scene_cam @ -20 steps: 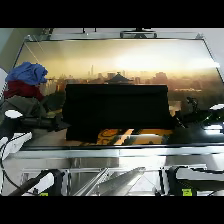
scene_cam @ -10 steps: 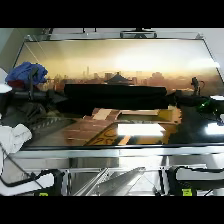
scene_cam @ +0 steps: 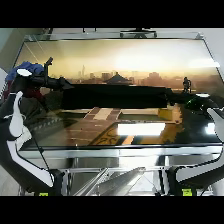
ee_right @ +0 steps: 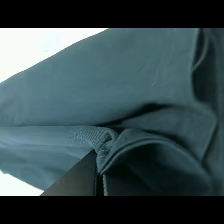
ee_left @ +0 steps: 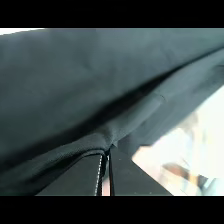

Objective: Fold the shirts.

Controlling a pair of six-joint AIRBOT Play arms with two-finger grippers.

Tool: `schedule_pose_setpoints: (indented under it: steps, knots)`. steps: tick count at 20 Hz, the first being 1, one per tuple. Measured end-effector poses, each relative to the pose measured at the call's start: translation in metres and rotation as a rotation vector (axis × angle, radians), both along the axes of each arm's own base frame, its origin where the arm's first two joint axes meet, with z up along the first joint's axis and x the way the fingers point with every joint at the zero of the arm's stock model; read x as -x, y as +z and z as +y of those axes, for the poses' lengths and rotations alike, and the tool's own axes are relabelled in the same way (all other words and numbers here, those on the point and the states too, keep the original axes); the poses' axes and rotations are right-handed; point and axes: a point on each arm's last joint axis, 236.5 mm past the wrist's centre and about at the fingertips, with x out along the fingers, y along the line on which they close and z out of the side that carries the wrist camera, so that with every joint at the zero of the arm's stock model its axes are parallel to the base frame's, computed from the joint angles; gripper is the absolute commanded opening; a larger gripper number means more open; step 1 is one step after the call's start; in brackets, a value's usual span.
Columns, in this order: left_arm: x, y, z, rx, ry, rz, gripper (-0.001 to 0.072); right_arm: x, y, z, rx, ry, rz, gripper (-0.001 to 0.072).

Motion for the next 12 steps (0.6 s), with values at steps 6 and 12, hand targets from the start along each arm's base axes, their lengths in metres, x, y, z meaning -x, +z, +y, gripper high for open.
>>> schedule_pose_setpoints:
  steps: [6, 12]
  knots:
    - [-0.038, -0.003, 0.012, -0.016, 0.018, -0.049, 0.0341, -0.013, 0.007, -0.015, 0.077, 0.029, -0.064, 0.0615]
    - [-0.056, 0.040, 0.063, -0.013, 0.139, -0.077, 0.0340, -0.023, 0.018, -0.061, 0.200, 0.028, -0.045, 0.0638]
